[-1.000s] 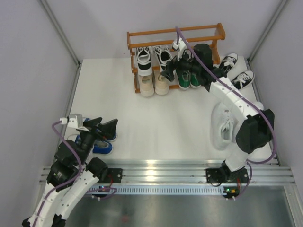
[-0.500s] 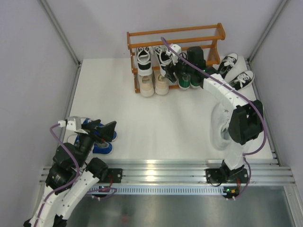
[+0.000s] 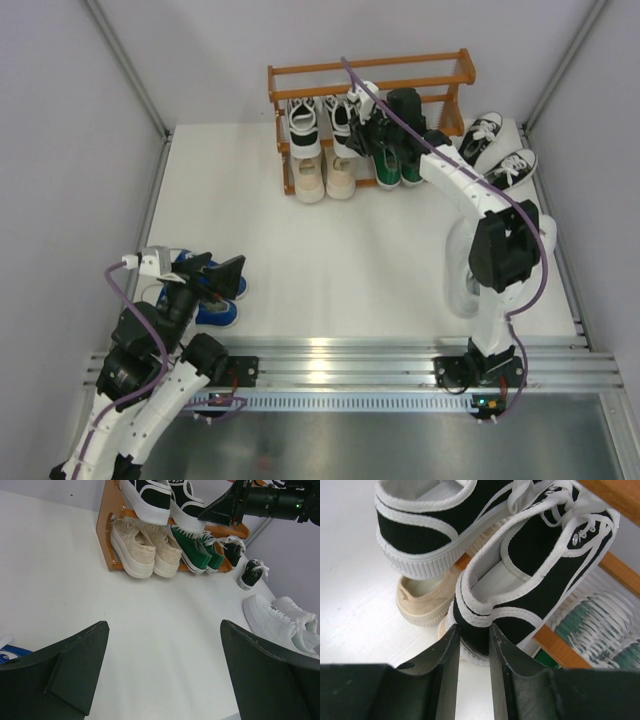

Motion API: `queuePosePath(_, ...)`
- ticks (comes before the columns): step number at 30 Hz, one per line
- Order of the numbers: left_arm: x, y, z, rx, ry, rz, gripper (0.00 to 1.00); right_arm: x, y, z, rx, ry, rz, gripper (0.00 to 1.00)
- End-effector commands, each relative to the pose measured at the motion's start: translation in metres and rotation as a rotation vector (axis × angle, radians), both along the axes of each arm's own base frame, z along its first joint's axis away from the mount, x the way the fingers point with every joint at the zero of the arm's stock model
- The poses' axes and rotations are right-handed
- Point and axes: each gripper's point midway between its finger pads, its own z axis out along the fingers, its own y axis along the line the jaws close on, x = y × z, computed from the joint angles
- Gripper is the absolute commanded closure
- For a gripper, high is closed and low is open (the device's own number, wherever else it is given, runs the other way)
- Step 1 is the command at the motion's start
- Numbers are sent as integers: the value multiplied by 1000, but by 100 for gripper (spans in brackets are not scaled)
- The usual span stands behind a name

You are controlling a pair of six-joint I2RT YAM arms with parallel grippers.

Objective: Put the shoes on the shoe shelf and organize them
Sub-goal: Place the shoe at the shoe shelf.

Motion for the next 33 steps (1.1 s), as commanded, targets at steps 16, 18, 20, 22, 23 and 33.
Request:
queuePosePath(16,0,1,0,-4,-1,8,2,10,43,28,180,27,-28,87)
queuePosePath(18,0,1,0,-3,-3,8,2,8,50,28,171,18,-32,87)
queuePosePath(20,0,2,0,-4,-1,9,2,8,53,29,169,16,-32,87)
queuePosePath(22,0,2,1,-8,-5,11,2,8,54,30,168,14,-29,85)
queuePosePath(23,0,2,1,-9,-4,9,2,7,54,31,169,15,-30,82)
queuePosePath(33,1,-2,0,-56,26,6,2,-2,50,42,158,5,-8,47)
